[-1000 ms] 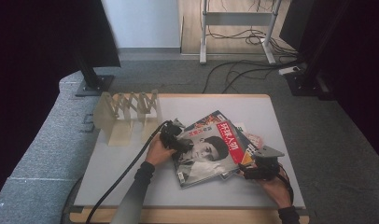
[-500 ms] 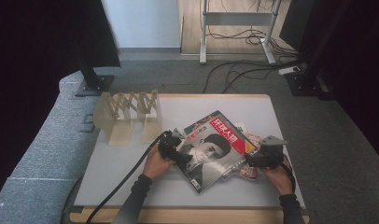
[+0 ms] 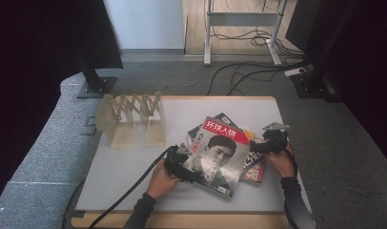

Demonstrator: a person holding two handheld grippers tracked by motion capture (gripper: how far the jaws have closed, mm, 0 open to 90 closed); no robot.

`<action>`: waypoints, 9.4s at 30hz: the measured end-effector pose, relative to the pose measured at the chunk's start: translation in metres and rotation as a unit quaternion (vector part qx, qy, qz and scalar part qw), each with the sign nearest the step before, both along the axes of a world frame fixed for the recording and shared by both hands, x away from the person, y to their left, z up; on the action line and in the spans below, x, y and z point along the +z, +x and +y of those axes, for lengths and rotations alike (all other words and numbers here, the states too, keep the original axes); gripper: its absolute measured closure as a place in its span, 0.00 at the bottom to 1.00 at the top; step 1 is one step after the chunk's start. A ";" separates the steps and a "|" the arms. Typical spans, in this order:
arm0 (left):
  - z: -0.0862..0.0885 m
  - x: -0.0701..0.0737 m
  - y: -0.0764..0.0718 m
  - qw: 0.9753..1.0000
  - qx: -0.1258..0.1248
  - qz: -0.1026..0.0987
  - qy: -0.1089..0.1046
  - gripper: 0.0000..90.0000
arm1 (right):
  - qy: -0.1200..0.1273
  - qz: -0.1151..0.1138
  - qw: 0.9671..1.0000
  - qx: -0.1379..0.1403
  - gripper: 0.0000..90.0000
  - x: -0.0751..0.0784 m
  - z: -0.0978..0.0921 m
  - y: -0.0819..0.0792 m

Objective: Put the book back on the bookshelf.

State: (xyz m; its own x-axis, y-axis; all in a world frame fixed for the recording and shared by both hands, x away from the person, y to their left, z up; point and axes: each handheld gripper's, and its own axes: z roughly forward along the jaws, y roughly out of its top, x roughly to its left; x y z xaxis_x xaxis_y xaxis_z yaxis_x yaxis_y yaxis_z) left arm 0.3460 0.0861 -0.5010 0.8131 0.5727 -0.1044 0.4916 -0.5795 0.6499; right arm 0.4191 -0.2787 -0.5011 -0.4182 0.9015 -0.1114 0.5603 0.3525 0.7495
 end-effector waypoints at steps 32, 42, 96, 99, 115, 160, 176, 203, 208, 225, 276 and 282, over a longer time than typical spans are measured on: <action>0.035 -0.026 -0.013 0.999 0.019 -0.031 -0.031 0.00 | 0.052 0.047 0.995 0.064 0.03 0.007 0.029 0.016; 0.034 -0.027 -0.012 0.999 0.030 -0.009 -0.027 0.00 | 0.085 0.088 0.990 0.071 0.00 -0.005 0.032 0.034; 0.040 0.008 0.010 0.997 -0.043 0.006 -0.069 0.16 | 0.116 -0.014 0.984 0.138 0.96 0.085 0.048 -0.005; 0.039 0.015 0.015 0.997 -0.054 -0.004 -0.051 0.17 | 0.117 -0.024 0.982 0.146 0.96 0.092 0.049 -0.010; 0.030 0.044 0.026 0.996 -0.081 -0.017 -0.029 0.21 | 0.116 -0.065 0.971 0.197 0.96 0.133 0.051 -0.050; 0.007 0.088 0.039 0.986 -0.152 -0.047 -0.041 0.81 | 0.129 -0.114 0.947 0.272 0.95 0.172 0.049 -0.105; 0.008 0.135 0.010 0.972 -0.193 -0.119 -0.058 0.75 | 0.125 -0.132 0.939 0.292 0.95 0.181 0.036 -0.132; 0.020 0.173 -0.001 0.983 -0.148 -0.096 -0.057 0.96 | 0.101 -0.109 0.956 0.255 0.94 0.165 0.034 -0.123; 0.026 0.179 -0.009 0.984 -0.142 -0.098 -0.048 0.96 | 0.103 -0.105 0.957 0.251 0.91 0.160 0.036 -0.121; 0.067 0.198 -0.018 0.991 -0.089 -0.091 -0.050 0.96 | 0.101 -0.086 0.976 0.174 0.42 0.113 0.015 -0.123; 0.228 0.239 -0.042 0.977 0.175 -0.125 -0.011 0.97 | 0.061 0.017 0.996 0.059 0.00 -0.034 0.000 -0.141; 0.250 0.239 -0.045 0.971 0.205 -0.122 -0.012 0.97 | 0.058 0.017 0.996 0.058 0.00 -0.034 0.000 -0.141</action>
